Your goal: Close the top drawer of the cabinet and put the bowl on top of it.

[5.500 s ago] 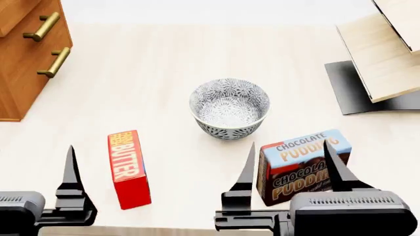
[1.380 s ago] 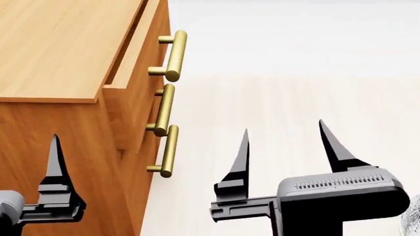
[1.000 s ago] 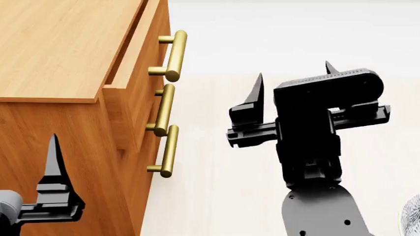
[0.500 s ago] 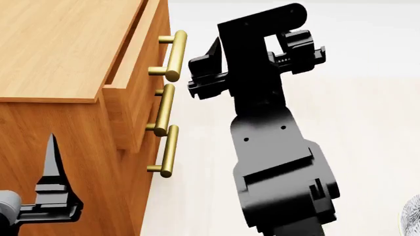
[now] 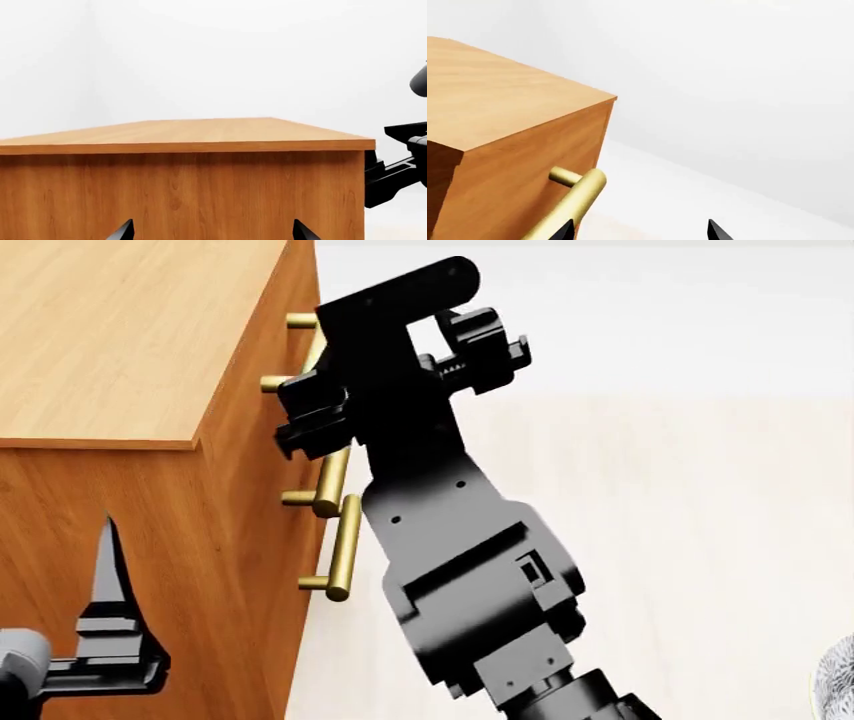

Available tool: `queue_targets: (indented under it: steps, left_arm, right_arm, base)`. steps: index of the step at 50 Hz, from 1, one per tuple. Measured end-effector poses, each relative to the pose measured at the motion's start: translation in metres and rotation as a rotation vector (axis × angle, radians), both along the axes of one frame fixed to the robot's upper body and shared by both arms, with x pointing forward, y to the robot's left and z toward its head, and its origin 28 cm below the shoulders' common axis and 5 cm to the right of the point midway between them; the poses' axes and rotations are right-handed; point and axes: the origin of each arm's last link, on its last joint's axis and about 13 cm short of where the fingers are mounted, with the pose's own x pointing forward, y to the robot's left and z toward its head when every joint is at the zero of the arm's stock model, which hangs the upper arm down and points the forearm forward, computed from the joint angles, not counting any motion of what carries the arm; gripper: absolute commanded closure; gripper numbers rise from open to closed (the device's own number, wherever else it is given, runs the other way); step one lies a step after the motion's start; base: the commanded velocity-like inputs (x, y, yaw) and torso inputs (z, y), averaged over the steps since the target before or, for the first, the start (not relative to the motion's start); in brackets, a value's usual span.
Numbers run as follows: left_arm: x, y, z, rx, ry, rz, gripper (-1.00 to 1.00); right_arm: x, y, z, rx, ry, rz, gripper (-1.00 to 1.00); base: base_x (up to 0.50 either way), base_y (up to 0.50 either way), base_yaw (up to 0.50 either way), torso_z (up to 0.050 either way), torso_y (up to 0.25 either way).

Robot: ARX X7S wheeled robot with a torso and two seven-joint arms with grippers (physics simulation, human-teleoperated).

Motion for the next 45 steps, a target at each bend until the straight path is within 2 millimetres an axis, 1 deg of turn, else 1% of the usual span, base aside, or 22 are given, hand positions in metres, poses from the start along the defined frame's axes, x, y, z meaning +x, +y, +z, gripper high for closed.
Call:
queue_targets:
  steps: [10, 18, 22, 26, 31, 37, 45]
  left_arm:
    - [0.001, 0.0, -0.001, 0.002, 0.006, 0.001, -1.0]
    - [0.002, 0.001, -0.002, 0.001, 0.009, 0.005, -1.0]
    - [0.002, 0.001, -0.003, 0.001, 0.011, 0.006, -1.0]
    - [0.003, 0.001, -0.003, -0.001, 0.013, 0.006, -1.0]
    - [0.004, 0.001, -0.003, -0.003, 0.013, 0.006, -1.0]
    - [0.004, 0.0, -0.004, -0.005, 0.014, 0.005, -1.0]
    - [0.005, -0.001, -0.005, -0.006, 0.016, 0.004, -1.0]
  right_arm:
    - [-0.002, 0.005, -0.001, -0.036, -0.015, -0.015, -1.0]
    - [-0.005, 0.004, 0.0, -0.062, -0.019, -0.011, -1.0]
    - [-0.008, 0.001, 0.004, -0.07, -0.016, -0.003, -1.0]
    - [-0.013, -0.003, 0.016, -0.085, -0.033, 0.007, -1.0]
    - [-0.023, -0.014, 0.036, -0.109, -0.069, 0.003, -1.0]
    - [-0.035, -0.032, 0.059, -0.154, -0.114, -0.032, -1.0]
    - [-0.054, -0.057, 0.084, -0.244, -0.162, -0.096, -1.0]
  base:
    - [0.0, 0.0, 0.0, 0.0, 0.0]
    - [0.0, 0.0, 0.0, 0.0, 0.0]
    - [0.0, 0.0, 0.0, 0.0, 0.0]
    - [0.0, 0.0, 0.0, 0.0, 0.0]
    - [0.0, 0.0, 0.0, 0.0, 0.0]
    - [0.0, 0.0, 0.0, 0.0, 0.0]
    - [0.0, 0.0, 0.0, 0.0, 0.0]
